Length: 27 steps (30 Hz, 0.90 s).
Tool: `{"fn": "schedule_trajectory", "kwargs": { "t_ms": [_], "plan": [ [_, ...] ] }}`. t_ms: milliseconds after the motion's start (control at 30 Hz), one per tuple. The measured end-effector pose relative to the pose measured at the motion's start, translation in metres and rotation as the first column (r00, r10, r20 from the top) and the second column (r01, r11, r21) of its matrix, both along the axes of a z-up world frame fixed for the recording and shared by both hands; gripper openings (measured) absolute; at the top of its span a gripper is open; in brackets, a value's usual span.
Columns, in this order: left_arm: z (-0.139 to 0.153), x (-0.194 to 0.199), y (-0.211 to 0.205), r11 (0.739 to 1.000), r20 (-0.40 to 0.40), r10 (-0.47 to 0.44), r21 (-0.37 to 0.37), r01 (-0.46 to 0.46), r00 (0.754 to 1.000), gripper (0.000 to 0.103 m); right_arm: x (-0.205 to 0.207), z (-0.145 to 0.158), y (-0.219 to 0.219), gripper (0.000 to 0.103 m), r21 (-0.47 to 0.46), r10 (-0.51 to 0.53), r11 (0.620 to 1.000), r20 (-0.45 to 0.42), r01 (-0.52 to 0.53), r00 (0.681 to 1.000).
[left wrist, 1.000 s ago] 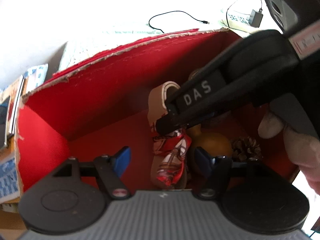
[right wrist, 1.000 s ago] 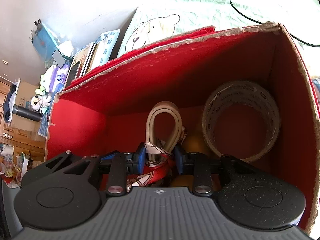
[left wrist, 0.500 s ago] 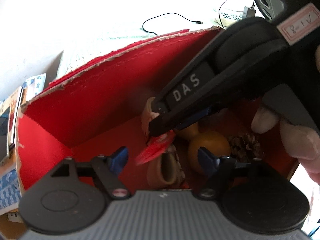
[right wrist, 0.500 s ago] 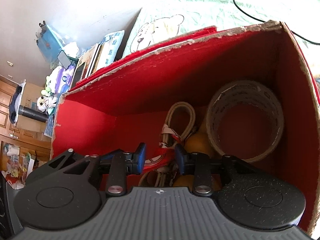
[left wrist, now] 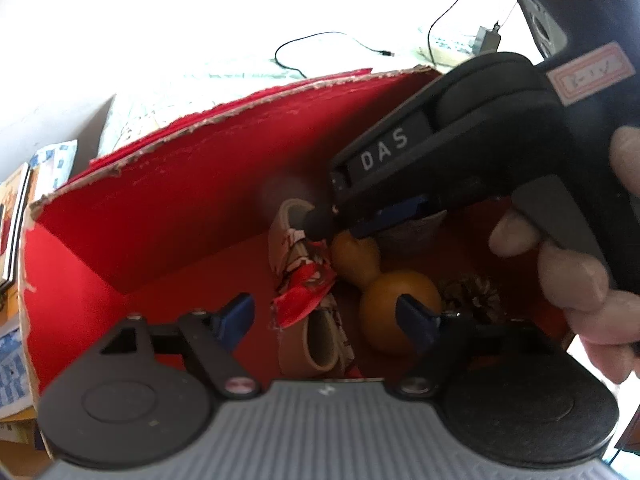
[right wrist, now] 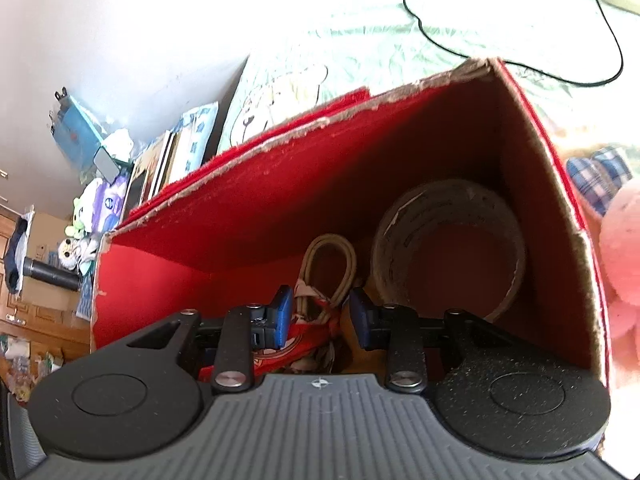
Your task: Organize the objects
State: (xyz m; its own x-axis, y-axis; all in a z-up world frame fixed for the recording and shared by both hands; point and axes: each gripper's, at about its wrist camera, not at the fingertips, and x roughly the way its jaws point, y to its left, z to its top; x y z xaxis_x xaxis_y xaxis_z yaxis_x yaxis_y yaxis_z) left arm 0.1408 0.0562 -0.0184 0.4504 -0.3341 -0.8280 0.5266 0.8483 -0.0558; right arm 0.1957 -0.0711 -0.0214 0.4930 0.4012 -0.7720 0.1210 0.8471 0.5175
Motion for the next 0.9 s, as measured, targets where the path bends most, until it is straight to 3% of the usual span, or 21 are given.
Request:
{"fn": "schedule_trajectory", "kwargs": {
  "t_ms": [133, 400, 633, 900],
  "plan": [
    [-0.001, -0.001, 0.005, 0.999, 0.008, -0.011, -0.046, 0.011, 1.0, 0.078, 0.001, 0.0, -0.001, 0.035, 0.009, 0.004, 1.0, 0.007, -0.004, 1.0],
    [-0.002, 0.008, 0.004, 0.996, 0.029, -0.068, -0.062, 0.07, 0.997, 0.071, 0.001, 0.002, 0.001, 0.035, 0.009, 0.002, 1.0, 0.037, -0.002, 0.999],
    [0.004, 0.007, 0.014, 1.0, 0.015, -0.003, -0.006, 0.003, 1.0, 0.089, 0.001, 0.001, 0.003, 0.035, 0.004, 0.008, 1.0, 0.031, -0.008, 0.999],
    [0.001, 0.013, 0.014, 0.999, -0.013, 0.045, 0.022, -0.045, 0.999, 0.091, 0.001, 0.001, 0.004, 0.035, -0.009, 0.014, 1.0, 0.029, -0.014, 0.999]
  ]
}}
